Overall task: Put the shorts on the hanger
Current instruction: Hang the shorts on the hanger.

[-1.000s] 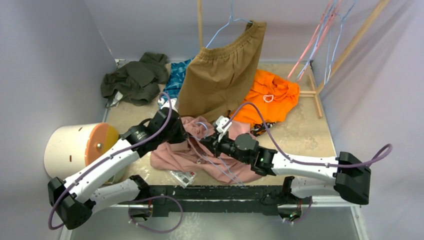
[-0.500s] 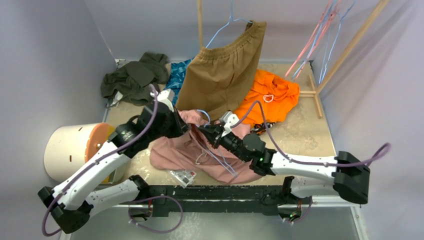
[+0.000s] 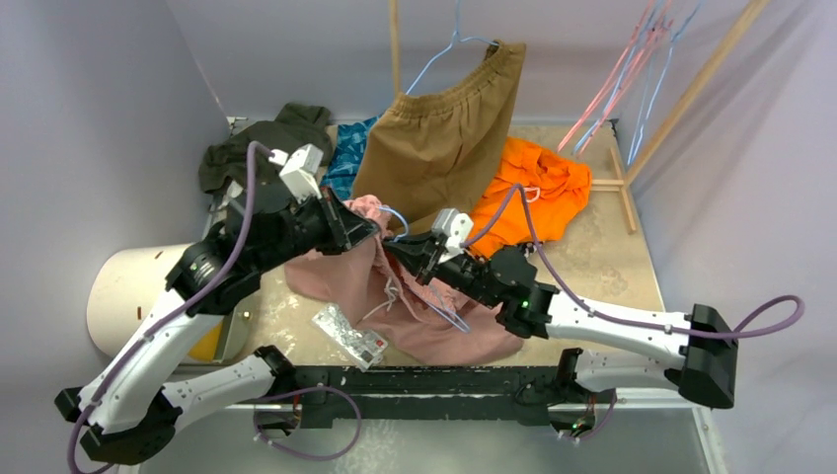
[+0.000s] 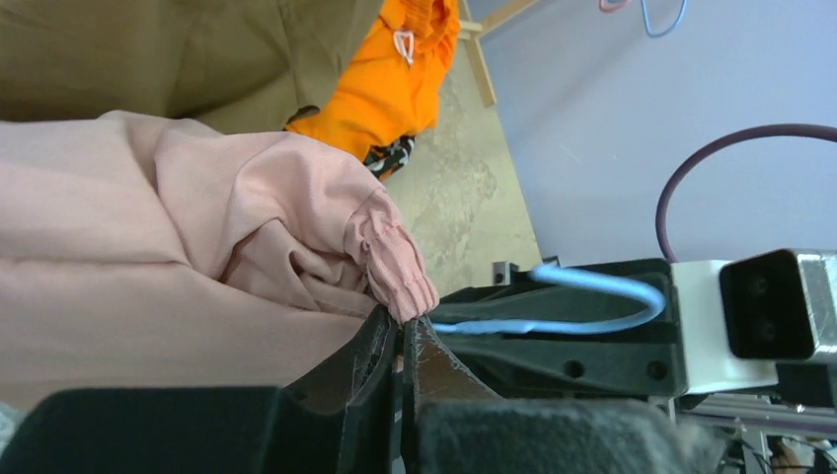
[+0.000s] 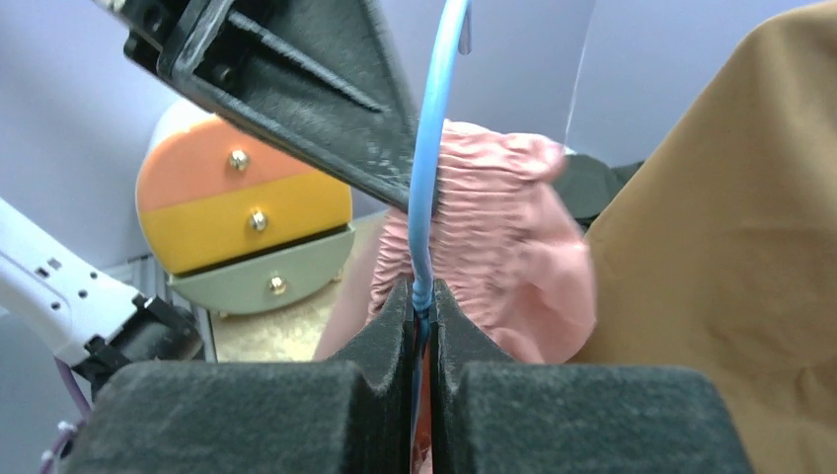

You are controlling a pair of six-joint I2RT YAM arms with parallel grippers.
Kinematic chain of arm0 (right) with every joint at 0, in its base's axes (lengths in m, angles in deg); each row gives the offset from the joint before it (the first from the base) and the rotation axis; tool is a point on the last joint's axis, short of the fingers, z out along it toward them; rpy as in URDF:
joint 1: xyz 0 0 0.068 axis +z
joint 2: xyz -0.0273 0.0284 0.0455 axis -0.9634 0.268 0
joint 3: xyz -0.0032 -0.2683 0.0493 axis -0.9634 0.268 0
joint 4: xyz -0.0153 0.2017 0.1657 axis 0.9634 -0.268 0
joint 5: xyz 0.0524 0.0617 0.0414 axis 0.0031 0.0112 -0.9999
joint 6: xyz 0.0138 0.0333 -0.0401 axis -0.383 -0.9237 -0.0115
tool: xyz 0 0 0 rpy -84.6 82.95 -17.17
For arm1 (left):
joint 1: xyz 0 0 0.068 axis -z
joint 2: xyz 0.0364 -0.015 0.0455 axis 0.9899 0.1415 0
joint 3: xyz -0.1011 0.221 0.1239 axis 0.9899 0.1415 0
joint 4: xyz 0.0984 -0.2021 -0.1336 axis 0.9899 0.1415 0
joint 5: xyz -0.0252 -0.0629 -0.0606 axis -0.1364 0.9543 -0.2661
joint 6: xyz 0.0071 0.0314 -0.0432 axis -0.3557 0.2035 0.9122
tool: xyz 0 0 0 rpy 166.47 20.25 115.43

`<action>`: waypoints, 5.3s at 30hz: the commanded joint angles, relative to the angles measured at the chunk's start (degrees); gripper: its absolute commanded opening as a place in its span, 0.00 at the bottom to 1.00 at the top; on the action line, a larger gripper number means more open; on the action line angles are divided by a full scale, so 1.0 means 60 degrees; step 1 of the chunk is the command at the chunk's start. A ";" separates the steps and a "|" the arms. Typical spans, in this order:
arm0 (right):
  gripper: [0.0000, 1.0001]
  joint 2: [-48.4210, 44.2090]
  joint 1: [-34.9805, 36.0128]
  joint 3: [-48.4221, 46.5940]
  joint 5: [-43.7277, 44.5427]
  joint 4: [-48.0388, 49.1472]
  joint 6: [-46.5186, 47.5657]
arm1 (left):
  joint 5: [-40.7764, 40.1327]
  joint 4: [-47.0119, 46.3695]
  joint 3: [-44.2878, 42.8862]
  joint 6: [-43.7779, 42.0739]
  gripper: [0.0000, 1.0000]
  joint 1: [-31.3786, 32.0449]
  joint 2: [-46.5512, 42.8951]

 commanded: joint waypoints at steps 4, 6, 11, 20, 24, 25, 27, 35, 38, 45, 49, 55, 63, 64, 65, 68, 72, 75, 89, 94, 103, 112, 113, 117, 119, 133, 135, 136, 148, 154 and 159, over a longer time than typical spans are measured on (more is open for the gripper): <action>0.00 0.0540 0.0046 -0.0945 -0.0456 0.0554 0.0403 | 0.0860 -0.0609 -0.0990 -0.0248 0.00 -0.0043 0.0612; 0.00 0.0332 0.0057 -0.0760 -0.0355 0.0962 0.0266 | 0.0765 -0.0438 -0.1004 -0.0340 0.00 -0.0042 0.0627; 0.00 -0.0665 0.0045 0.0063 0.0540 0.1994 -0.0156 | 0.0531 -0.0119 -0.0671 -0.0606 0.00 -0.0048 0.0343; 0.00 -0.1054 0.0039 0.0503 0.1725 0.1951 -0.0218 | 0.0996 -0.0353 -0.0373 -0.0765 0.00 -0.0046 0.0352; 0.00 -0.0771 0.0040 0.0263 0.1579 0.2063 -0.0065 | 0.1537 -0.0835 -0.0253 -0.0589 0.00 -0.0045 0.0549; 0.00 -0.0627 0.0032 0.0155 0.1428 0.2076 -0.0068 | 0.1721 -0.1001 -0.0193 -0.0504 0.00 -0.0029 0.0613; 0.00 -0.0322 0.0032 -0.0021 0.1307 0.2192 -0.0131 | 0.2021 -0.1360 -0.0096 -0.0309 0.00 -0.0016 0.0717; 0.00 0.0180 0.0023 0.0175 0.1762 0.4001 -0.0152 | 0.2168 -0.1911 0.0007 -0.0245 0.00 0.0456 0.0954; 0.00 0.0261 0.0002 0.0225 0.1746 0.4467 -0.0318 | 0.1815 -0.1588 -0.0034 -0.0545 0.00 0.0456 0.0934; 0.00 0.0061 -0.0043 0.0637 0.1789 0.5313 -0.0870 | 0.0764 -0.0844 -0.0089 -0.0778 0.35 0.0455 0.0620; 0.00 -0.0082 -0.0282 0.0926 0.1739 0.5852 -0.1293 | 0.0566 -0.0667 0.0036 -0.0820 0.44 0.0456 0.0390; 0.00 -0.0174 -0.0364 0.0846 0.1484 0.6002 -0.1560 | 0.0475 -0.0488 0.0159 -0.0863 0.57 0.0444 0.0099; 0.00 -0.0692 -0.0362 0.0805 0.1230 0.5667 -0.1348 | 0.0093 0.0206 -0.0565 -0.1522 0.71 0.0456 -0.0453; 0.00 -0.0767 -0.0364 0.0823 0.1218 0.5632 -0.1343 | 0.0090 0.0275 -0.0688 -0.1635 0.72 0.0449 -0.0506; 0.00 -0.0861 -0.0365 0.0846 0.1208 0.5610 -0.1339 | 0.0099 0.0328 -0.0817 -0.1726 0.72 0.0455 -0.0562; 0.00 -0.1162 -0.0364 0.0909 0.1139 0.5520 -0.1342 | 0.0235 0.0404 -0.1278 -0.2112 0.74 0.0453 -0.0675; 0.00 -0.1831 -0.0364 0.0945 0.0824 0.4800 -0.1335 | 0.0252 0.0386 -0.1929 -0.2911 0.75 0.0456 -0.0882; 0.00 -0.2516 -0.0364 0.0890 0.0401 0.3742 -0.1286 | 0.0150 0.0162 -0.2349 -0.3850 0.75 0.0453 -0.1081; 0.00 -0.5528 -0.0356 0.1253 0.0255 -0.0034 -0.1707 | 0.2609 -0.3355 -0.1312 -0.5266 0.61 0.0448 -0.0647; 0.00 -0.5878 -0.0363 0.1314 0.0733 -0.0521 -0.1761 | 0.2585 -0.3661 -0.0519 -0.4241 0.53 0.0442 -0.0516; 0.00 -0.5859 -0.0355 0.1311 0.1389 -0.0648 -0.1498 | 0.2231 -0.3347 0.0678 -0.2284 0.51 0.0444 -0.0488; 0.00 -0.5551 -0.0353 0.1155 0.1335 -0.0813 -0.1341 | 0.1630 -0.2419 0.0807 -0.1321 0.58 0.0442 0.0318; 0.00 -0.5542 -0.0361 0.1160 0.1325 -0.0808 -0.1340 | 0.1694 -0.2466 0.0836 -0.1163 0.59 0.0449 0.0440; 0.00 -0.5511 -0.0357 0.1187 0.1281 -0.0795 -0.1367 | 0.1645 -0.3085 0.1196 -0.0729 0.63 0.0450 0.0467; 0.00 -0.5493 -0.0353 0.1207 0.1225 -0.0744 -0.1407 | 0.1606 -0.3204 0.1301 -0.0672 0.58 0.0439 0.0450; 0.00 -0.6053 -0.0365 0.1514 0.1079 -0.0381 -0.1671 | -0.0587 -0.2824 0.0402 -0.1199 0.00 0.0442 -0.0366; 0.00 -0.6255 -0.0361 0.1680 0.1082 -0.0187 -0.1743 | -0.0740 -0.2908 -0.0068 -0.1269 0.00 0.0441 -0.0457; 0.00 -0.6317 -0.0357 0.1740 0.1086 -0.0122 -0.1770 | -0.0669 -0.3049 -0.0263 -0.1226 0.00 0.0442 -0.0461; 0.00 -0.5591 -0.0365 0.1692 0.0414 0.0356 -0.1949 | 0.1604 -0.4027 -0.0040 0.0009 0.00 0.0443 0.0532; 0.00 -0.5597 -0.0360 0.1890 0.0466 0.0785 -0.2023 | 0.1076 -0.2966 -0.0490 -0.0772 0.27 0.0445 0.0449; 0.00 -0.5753 -0.0365 0.2379 0.0733 0.1694 -0.2175 | 0.0351 -0.2063 -0.1040 -0.1683 0.62 0.0441 0.0082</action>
